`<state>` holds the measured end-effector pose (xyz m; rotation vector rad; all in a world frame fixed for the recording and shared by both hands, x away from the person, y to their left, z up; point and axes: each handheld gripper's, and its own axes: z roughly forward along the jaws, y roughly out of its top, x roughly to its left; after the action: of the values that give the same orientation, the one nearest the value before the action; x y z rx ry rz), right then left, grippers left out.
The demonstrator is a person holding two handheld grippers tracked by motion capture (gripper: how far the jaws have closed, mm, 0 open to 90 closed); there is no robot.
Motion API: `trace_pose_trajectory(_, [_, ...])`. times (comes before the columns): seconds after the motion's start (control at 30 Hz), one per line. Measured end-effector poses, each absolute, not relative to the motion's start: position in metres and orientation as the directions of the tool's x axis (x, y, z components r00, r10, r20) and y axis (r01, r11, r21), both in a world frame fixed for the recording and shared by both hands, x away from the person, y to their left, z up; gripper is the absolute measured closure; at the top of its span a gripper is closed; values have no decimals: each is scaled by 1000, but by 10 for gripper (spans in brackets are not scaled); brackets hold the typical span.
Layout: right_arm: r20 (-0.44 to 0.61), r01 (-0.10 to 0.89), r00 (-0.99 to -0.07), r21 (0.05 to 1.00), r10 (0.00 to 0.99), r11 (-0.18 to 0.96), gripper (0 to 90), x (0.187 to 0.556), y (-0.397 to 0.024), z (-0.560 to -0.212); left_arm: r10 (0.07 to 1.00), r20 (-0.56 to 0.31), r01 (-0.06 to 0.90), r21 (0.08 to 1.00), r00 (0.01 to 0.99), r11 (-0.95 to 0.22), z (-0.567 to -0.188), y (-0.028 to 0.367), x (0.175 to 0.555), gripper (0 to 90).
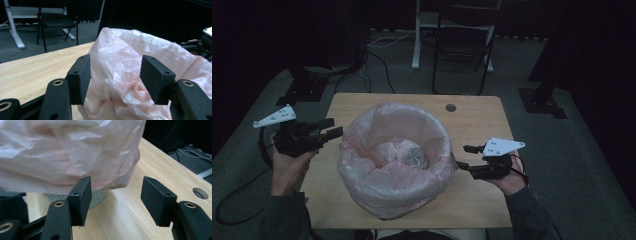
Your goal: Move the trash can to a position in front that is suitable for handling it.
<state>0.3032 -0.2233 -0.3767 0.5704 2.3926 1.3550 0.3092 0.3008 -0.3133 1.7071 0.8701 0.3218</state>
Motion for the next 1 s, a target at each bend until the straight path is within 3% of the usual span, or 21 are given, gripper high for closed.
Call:
trace_pose_trajectory(0.2, [-80,197,-846,872,528,448,425,314,-219,-379,755,-205,419,903,622,-100,-316,298,313,430])
trace_pose_trajectory(1.0, [-47,231,-847,864,529,447,438,363,-156,-387,778,-159,390,913,608,-118,-304,301,301,430])
